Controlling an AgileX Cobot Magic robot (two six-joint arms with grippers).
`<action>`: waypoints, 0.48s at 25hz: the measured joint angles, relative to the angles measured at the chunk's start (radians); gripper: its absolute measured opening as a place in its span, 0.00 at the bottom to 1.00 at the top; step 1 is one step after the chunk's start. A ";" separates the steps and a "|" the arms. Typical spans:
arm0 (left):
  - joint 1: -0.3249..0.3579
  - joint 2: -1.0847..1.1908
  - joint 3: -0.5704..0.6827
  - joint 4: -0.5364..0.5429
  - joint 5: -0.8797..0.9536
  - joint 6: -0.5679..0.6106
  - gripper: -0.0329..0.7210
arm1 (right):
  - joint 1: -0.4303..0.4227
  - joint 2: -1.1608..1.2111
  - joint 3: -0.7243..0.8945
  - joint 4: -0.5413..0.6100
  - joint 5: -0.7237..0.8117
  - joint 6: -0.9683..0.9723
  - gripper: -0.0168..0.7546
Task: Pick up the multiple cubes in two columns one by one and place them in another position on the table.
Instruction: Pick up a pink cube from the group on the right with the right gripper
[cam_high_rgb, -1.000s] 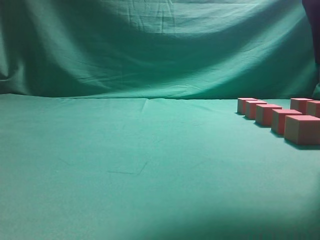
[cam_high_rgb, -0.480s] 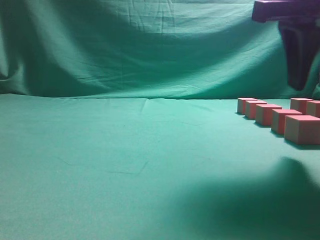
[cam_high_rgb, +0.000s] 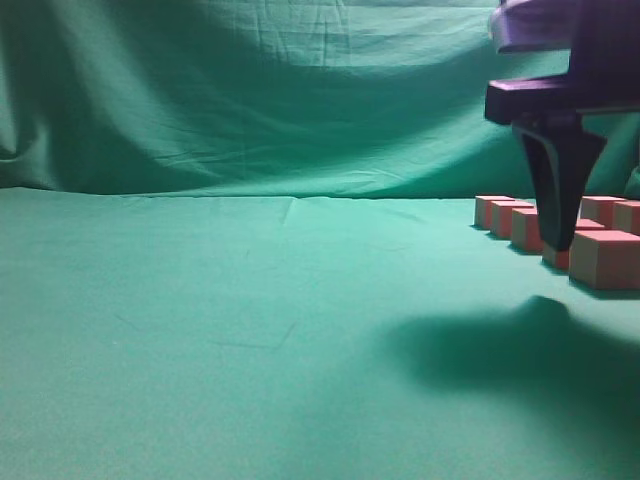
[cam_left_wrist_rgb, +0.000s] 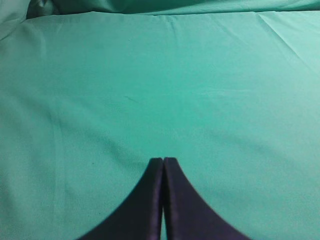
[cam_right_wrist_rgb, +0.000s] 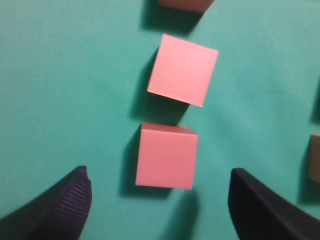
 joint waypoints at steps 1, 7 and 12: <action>0.000 0.000 0.000 0.000 0.000 0.000 0.04 | 0.000 0.010 0.000 0.000 -0.004 0.000 0.70; 0.000 0.000 0.000 0.000 0.000 0.000 0.04 | 0.000 0.076 -0.003 0.000 -0.050 0.000 0.70; 0.000 0.000 0.000 0.000 0.000 0.000 0.04 | 0.000 0.093 -0.007 0.000 -0.084 0.000 0.70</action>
